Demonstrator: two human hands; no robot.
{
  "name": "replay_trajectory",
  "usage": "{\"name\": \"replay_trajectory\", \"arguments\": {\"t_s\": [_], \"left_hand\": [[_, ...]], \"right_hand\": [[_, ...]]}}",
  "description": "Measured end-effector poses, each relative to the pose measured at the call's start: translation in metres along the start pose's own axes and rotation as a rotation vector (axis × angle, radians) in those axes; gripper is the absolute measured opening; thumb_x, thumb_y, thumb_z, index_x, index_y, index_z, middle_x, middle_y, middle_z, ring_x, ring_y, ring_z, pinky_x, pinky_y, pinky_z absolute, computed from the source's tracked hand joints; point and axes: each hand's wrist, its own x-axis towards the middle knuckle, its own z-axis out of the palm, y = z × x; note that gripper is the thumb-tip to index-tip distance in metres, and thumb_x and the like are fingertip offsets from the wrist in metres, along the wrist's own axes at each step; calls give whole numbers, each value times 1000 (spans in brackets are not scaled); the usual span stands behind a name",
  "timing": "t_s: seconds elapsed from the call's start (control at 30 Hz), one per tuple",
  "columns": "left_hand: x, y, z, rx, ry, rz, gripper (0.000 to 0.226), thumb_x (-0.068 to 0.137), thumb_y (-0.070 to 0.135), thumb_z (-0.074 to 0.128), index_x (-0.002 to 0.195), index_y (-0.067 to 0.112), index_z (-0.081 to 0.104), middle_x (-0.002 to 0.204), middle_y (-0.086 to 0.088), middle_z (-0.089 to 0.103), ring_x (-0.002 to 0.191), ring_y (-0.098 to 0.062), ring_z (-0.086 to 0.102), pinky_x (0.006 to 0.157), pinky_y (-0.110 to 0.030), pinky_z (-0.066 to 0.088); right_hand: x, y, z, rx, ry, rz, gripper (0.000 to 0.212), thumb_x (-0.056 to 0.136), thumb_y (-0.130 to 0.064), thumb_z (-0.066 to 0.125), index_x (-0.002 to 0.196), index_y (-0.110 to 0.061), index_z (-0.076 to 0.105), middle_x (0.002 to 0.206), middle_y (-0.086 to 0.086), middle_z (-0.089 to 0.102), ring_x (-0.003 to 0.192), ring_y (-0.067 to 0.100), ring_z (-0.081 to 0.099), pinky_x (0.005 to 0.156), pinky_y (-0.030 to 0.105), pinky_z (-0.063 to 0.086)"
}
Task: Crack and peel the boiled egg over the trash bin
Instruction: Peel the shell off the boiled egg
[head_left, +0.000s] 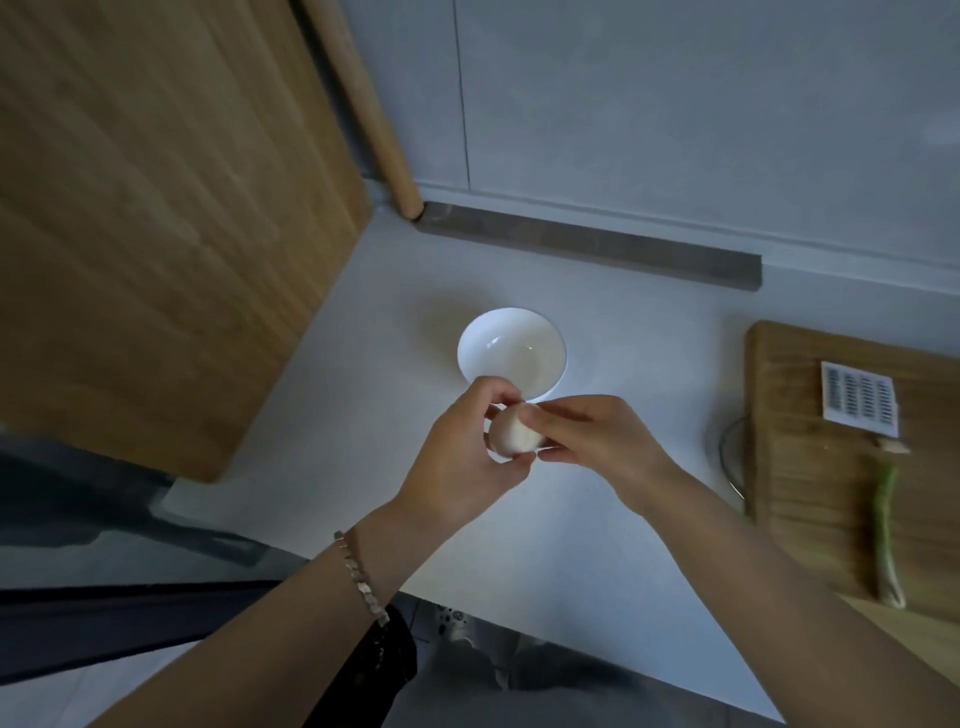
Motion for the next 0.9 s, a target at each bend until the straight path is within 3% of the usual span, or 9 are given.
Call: {"name": "replay_trajectory", "arguments": {"t_s": [0.17,0.33,0.47,0.57,0.67,0.8,0.9], "left_hand": [[2,-6,-11,55,-18,-6,37,70,8,73,93,27,50,92,20,57,95,-12,57,80,-29,51],[-1,-14,-19,54,-17,-38,36,70,8,73,93,26,52,97,13,58,93,-12,55,78,-28,52],[0,-16,-21,48,-16,-86,35,69,13,74,94,27,53,102,8,61,88,-7,56,72,-24,50],[0,-15,-21,41,-24,-109,34,69,14,74,94,27,54,98,11,59,85,-3,55,69,-18,46],[-1,-13,-21,17,-17,-111,34,70,15,74,94,27,54,94,14,59,88,-6,57,72,-19,49],[-2,-11,-24,3,1,-98,32,71,13,73,94,26,55,93,14,60,89,-5,57,75,-23,51],[-3,-11,-25,31,-5,-69,33,70,11,74,94,25,56,92,15,58,88,-4,56,78,-26,51]], "right_hand": [[6,2,6,110,74,27,18,78,-21,69,89,-7,72,81,6,72,73,11,70,70,21,59],[5,2,12,86,137,-12,4,77,-9,69,77,-10,73,73,8,71,65,10,68,62,15,57],[5,2,16,-10,265,-164,20,76,-4,68,66,-21,69,65,1,67,53,1,61,59,14,55],[6,5,20,-124,269,-240,9,76,-12,70,82,-19,72,70,-10,66,59,-6,61,64,8,50],[8,8,26,-260,224,-242,23,71,-24,75,94,-21,71,79,-19,64,68,-12,60,65,1,45],[8,9,30,-210,211,-242,18,72,-22,74,89,-21,73,78,-21,66,69,-10,62,66,1,46],[8,9,30,-149,240,-255,8,75,-17,71,76,-24,74,64,-22,66,61,-9,61,61,2,45]]}}
